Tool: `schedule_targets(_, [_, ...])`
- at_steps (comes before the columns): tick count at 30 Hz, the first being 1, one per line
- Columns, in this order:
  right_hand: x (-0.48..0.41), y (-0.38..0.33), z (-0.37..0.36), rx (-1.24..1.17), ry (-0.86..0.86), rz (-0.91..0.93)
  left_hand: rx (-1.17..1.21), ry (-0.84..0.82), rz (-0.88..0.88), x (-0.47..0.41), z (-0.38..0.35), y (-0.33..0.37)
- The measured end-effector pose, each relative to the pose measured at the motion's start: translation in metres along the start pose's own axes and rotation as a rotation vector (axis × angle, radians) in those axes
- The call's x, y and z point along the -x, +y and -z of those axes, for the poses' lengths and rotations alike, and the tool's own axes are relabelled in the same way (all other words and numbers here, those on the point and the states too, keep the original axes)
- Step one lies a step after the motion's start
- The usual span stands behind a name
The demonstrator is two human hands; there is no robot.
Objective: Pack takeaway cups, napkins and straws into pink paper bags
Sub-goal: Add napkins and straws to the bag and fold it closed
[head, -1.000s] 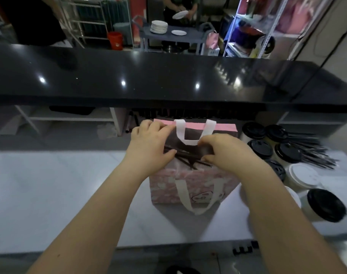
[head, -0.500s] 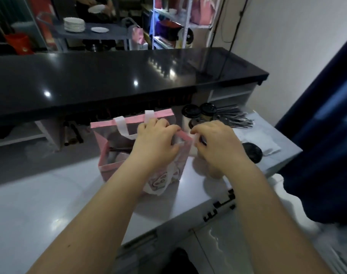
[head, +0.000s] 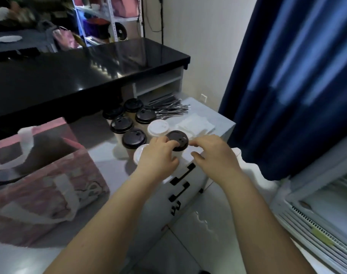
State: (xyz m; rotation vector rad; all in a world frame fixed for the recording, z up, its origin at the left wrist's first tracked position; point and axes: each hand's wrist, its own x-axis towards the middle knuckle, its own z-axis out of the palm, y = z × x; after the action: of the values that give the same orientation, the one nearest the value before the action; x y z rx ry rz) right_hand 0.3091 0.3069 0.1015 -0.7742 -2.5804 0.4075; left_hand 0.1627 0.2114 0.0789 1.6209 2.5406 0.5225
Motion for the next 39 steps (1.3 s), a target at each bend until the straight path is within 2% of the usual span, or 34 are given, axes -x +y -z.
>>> schedule_targets(8, [0.010,0.153,0.016,-0.051,-0.116,-0.057,0.083,-0.080,0.080,-0.062,-0.088,0.099])
schedule_targets(15, [-0.002,0.226,-0.001,-0.141,-0.241,-0.060,0.060,-0.064,0.205,-0.083,-0.134,0.129])
schedule_targets(22, [-0.053,0.248,-0.031,-0.193,-0.309,-0.040,0.007,-0.142,0.282,-0.128,-0.158,0.108])
schedule_targets(25, [-0.087,0.252,-0.043,-0.181,-0.333,-0.017,0.061,-0.075,0.327,-0.165,-0.161,0.099])
schedule_targets(29, [-0.147,0.253,-0.052,-0.102,-0.471,-0.031,0.044,-0.001,0.344,-0.219,-0.146,0.088])
schedule_targets(34, [-0.228,0.248,-0.069,-0.061,-0.514,0.012,-0.052,-0.122,0.498,-0.269,-0.119,0.050])
schedule_targets(39, [-0.267,0.243,-0.099,-0.056,-0.610,0.084,-0.048,-0.169,0.626,-0.279,-0.106,0.016])
